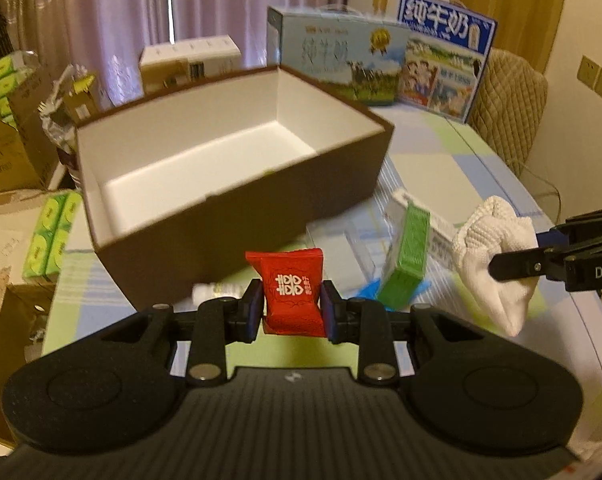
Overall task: Organize objects
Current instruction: 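Lift and carry the cloth and red candy over the brown box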
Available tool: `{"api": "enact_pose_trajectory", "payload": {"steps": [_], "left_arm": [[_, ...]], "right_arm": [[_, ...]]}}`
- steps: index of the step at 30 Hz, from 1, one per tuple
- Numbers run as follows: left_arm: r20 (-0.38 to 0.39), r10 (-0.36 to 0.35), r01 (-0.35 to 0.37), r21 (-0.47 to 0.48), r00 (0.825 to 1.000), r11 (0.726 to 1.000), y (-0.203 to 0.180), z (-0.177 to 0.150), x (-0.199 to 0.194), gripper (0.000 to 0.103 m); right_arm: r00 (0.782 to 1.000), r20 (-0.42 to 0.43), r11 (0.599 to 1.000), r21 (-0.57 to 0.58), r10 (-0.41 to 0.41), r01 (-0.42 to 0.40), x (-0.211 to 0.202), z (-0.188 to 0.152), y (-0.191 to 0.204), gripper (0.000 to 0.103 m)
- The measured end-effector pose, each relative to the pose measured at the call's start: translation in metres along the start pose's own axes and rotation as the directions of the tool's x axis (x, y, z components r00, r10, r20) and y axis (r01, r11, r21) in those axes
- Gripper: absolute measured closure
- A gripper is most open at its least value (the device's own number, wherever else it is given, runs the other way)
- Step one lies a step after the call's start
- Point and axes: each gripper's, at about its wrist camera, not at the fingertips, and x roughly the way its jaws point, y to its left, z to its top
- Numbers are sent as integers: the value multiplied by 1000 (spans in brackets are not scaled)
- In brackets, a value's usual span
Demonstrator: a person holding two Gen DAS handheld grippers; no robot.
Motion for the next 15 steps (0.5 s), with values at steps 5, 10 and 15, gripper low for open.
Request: {"api": "enact_pose_trajectory", "payload": {"steps": [5, 10, 15], "left_arm": [[55, 31, -30, -20, 998, 999, 11, 19, -8, 77], [96, 67, -64, -40, 993, 997, 26, 38, -10, 86], [99, 108, -101, -66, 989, 993, 43, 57, 0, 94]], "right_arm": [[999, 46, 999, -31, 22, -21, -5, 25, 4, 72], [995, 90, 997, -70, 39, -32, -3, 55, 9, 72], [991, 124, 994, -104, 56, -43, 5, 85, 13, 72]]}}
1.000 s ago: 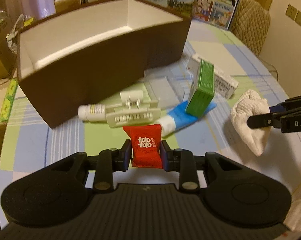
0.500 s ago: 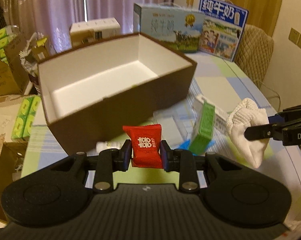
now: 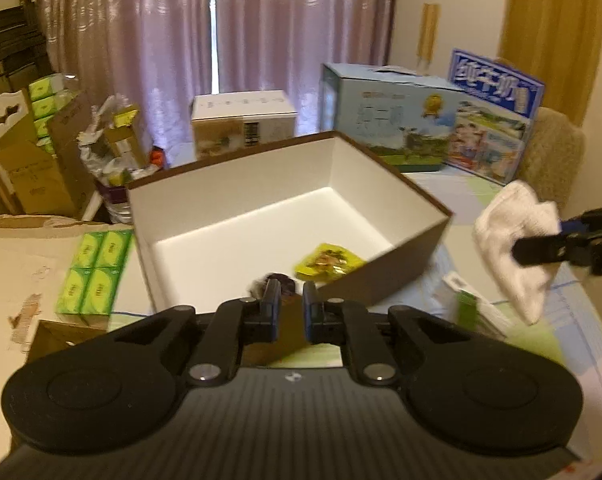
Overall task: Organize objects
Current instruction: 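Lift and carry the cloth and red candy over the brown box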
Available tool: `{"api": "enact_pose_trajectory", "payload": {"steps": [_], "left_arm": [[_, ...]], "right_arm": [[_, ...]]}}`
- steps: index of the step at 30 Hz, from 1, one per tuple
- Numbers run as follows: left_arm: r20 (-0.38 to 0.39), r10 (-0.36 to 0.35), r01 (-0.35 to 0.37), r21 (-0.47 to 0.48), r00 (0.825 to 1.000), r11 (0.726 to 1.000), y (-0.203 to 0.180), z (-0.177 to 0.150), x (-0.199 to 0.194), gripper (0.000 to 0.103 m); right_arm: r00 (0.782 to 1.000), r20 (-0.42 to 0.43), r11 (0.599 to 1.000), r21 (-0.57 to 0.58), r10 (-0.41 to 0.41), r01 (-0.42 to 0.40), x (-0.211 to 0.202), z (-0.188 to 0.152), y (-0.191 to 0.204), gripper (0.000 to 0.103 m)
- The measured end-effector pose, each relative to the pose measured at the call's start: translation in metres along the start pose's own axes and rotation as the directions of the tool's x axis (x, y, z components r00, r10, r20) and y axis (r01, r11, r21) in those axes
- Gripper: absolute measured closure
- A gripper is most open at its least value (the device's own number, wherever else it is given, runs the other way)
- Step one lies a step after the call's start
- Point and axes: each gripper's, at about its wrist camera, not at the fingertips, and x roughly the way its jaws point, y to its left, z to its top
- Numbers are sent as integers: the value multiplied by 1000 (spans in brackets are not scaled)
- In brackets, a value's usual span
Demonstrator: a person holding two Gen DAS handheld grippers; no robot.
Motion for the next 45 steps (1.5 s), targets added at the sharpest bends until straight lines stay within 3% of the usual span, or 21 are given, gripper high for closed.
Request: {"api": "enact_pose_trajectory", "payload": {"steps": [4, 9, 12, 15, 24, 28, 34, 36, 37, 45], "left_arm": [[-15, -8, 8, -29, 1000, 1000, 13, 6, 7, 94], [-69, -20, 18, -36, 997, 999, 19, -16, 5, 92], [-108, -21, 15, -59, 994, 998, 20, -37, 3, 82], [-170, -35, 20, -87, 985, 996, 19, -58, 11, 74], [-304, -30, -11, -130, 952, 991, 23, -99, 65, 65], [-340, -10, -40, -141, 940, 989, 25, -104, 86, 64], [-347, -21, -30, -141, 938, 990, 25, -106, 100, 68], [-337, -28, -21, -139, 941, 990, 24, -106, 100, 71], [-336, -34, -16, -146, 941, 989, 24, -106, 100, 78], [-301, -36, -9, -147, 953, 989, 23, -101, 76, 80]], "right_arm": [[1000, 14, 1000, -6, 2, -2, 10, 15, -2, 72], [1000, -8, 1000, 18, 10, -10, 17, 10, -9, 72], [999, -35, 999, 39, 12, -11, 20, -2, -14, 72], [998, -65, 998, 64, 7, -3, 21, -15, -19, 72], [995, -94, 994, 104, -30, 40, 15, -30, -37, 72], [995, -88, 991, 118, -49, 59, 10, -31, -43, 72], [994, -94, 987, 141, -62, 75, 7, -36, -49, 72], [993, -96, 987, 144, -62, 75, 7, -37, -49, 72], [993, -95, 987, 144, -62, 75, 7, -37, -49, 72], [994, -91, 988, 134, -62, 74, 8, -34, -48, 72]]}}
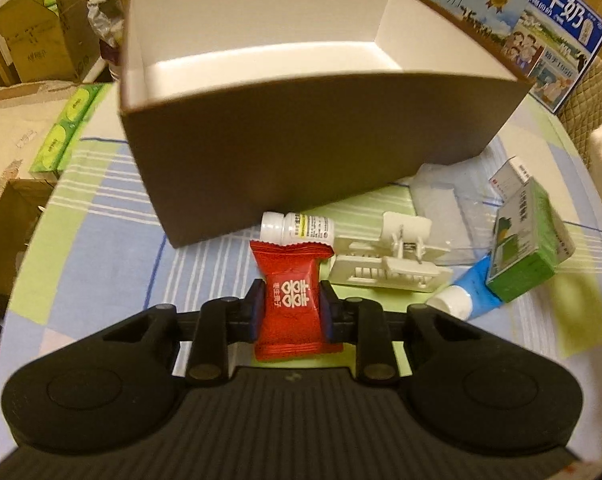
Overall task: Organize objects
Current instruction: 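Lift and carry the cloth and red candy over the brown box, then open the left tool to drop the candy while the right tool releases the cloth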
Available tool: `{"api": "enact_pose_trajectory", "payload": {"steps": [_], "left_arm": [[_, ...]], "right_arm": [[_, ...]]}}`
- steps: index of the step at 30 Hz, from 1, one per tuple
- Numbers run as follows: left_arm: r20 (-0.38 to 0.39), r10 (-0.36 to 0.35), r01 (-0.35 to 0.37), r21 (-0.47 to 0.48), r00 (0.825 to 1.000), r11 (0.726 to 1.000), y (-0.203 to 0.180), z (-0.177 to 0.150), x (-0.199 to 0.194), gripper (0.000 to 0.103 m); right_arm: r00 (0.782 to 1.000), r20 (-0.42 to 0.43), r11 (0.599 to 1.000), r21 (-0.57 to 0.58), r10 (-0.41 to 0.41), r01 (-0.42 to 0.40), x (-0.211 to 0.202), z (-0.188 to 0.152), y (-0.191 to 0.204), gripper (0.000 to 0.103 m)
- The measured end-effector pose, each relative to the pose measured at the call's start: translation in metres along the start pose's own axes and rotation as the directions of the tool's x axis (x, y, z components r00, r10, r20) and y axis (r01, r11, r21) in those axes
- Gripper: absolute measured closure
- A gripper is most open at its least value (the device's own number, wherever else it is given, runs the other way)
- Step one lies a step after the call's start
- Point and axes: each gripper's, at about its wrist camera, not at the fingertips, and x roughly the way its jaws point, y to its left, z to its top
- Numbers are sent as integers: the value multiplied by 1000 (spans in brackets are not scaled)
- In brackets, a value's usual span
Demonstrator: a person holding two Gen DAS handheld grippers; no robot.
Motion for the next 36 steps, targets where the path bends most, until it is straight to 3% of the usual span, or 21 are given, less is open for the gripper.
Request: {"api": "enact_pose_trajectory", "payload": {"steps": [6, 12, 19, 27, 31, 36], "left_arm": [[97, -10, 8, 19, 995, 1000, -8, 9, -53, 80], [210, 4, -10, 24, 978, 1000, -11, 38, -96, 80], [276, 68, -80, 32, 959, 996, -12, 89, -102, 80], [202, 147, -153, 11, 968, 988, -4, 134, -61, 80], [168, 153, -157, 12, 974, 988, 1, 141, -40, 80], [72, 175, -177, 14, 982, 984, 6, 149, -7, 80]], "right_arm": [[1000, 4, 1000, -29, 8, -8, 2, 7, 4, 72], [999, 26, 995, -91, 41, -38, 7, 29, 15, 72], [997, 58, 980, -195, 58, -46, 23, 67, 36, 72], [998, 57, 969, -247, 41, -25, 64, 114, 46, 72], [1000, 22, 962, -275, 17, -10, 91, 129, 47, 72], [999, -44, 955, -297, -24, 10, 126, 135, 43, 72]]}}
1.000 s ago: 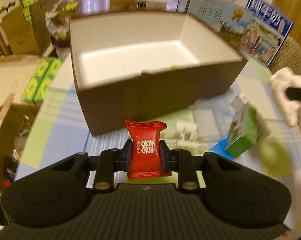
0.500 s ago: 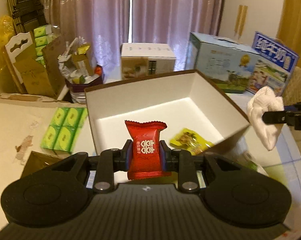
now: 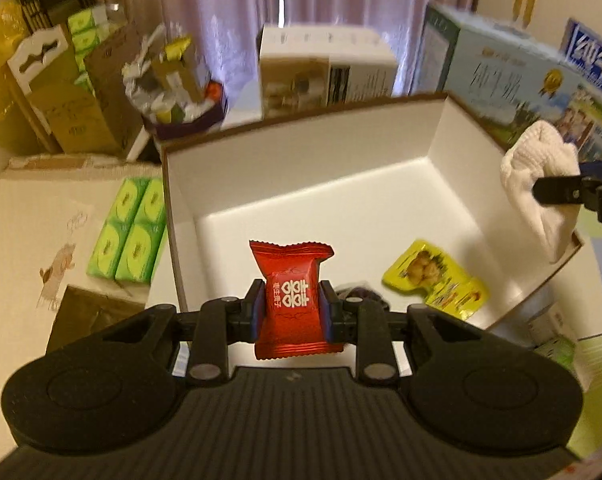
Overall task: Organize objects
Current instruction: 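Open the left tool to drop the candy while the right tool releases the cloth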
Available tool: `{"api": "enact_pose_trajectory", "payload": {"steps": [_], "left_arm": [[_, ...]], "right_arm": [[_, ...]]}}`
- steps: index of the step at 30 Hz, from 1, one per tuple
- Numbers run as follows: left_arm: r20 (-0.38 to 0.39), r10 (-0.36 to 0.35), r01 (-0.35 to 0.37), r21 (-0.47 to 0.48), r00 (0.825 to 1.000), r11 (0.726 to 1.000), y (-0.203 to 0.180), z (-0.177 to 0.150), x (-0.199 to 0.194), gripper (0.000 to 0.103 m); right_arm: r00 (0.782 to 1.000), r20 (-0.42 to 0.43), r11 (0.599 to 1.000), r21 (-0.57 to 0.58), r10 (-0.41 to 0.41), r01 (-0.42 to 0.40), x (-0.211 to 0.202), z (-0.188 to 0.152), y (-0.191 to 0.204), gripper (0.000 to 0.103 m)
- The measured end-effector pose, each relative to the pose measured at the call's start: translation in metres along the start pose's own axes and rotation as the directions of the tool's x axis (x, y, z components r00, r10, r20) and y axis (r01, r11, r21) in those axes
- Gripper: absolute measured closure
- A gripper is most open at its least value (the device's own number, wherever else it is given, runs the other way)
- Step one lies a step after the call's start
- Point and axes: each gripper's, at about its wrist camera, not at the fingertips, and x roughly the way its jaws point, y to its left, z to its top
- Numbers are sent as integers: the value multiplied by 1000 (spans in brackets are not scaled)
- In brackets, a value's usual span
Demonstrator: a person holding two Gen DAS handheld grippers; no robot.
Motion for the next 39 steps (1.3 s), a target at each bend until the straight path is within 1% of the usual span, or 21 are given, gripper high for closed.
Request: {"api": "enact_pose_trajectory", "payload": {"steps": [5, 11, 16, 21, 26, 28, 31, 32, 34, 36, 39], "left_arm": [[-92, 13, -12, 14, 996, 1000, 0, 0, 28, 80], [-150, 4, -1, 24, 989, 1000, -3, -4, 45, 80], [-185, 4, 0, 25, 983, 1000, -4, -7, 53, 78], [-180, -6, 10, 20, 984, 1000, -6, -6, 51, 70], [-169, -6, 10, 21, 986, 1000, -6, -4, 47, 67], [-164, -6, 9, 20, 986, 1000, -6, -4, 45, 65], [-154, -6, 9, 21, 988, 1000, -5, -4, 42, 63], [-151, -6, 10, 21, 989, 1000, -5, -4, 41, 61], [-142, -6, 9, 21, 990, 1000, -5, -5, 39, 55], [-133, -9, 11, 21, 991, 1000, -5, -5, 36, 55], [-122, -14, 17, 19, 992, 1000, -5, -6, 32, 49]], "right_arm": [[998, -65, 1000, -5, -11, 10, 26, -2, -7, 72], [994, -108, 1000, -8, -16, 15, 39, -6, -12, 72], [993, -119, 1000, -14, -19, 17, 41, -7, -14, 72], [992, -125, 1000, -16, -21, 19, 41, -7, -14, 72], [991, -132, 1000, -22, -23, 20, 41, -9, -16, 72], [991, -134, 999, -22, -26, 23, 41, -9, -16, 72], [992, -123, 999, -31, -26, 22, 40, -9, -14, 71], [993, -113, 999, -39, -31, 27, 39, -9, -13, 70], [994, -95, 997, -55, -57, 52, 38, -9, -11, 59], [994, -74, 996, -61, -75, 71, 35, -10, -10, 54], [996, -58, 997, -45, -65, 63, 28, -10, -10, 50]]}}
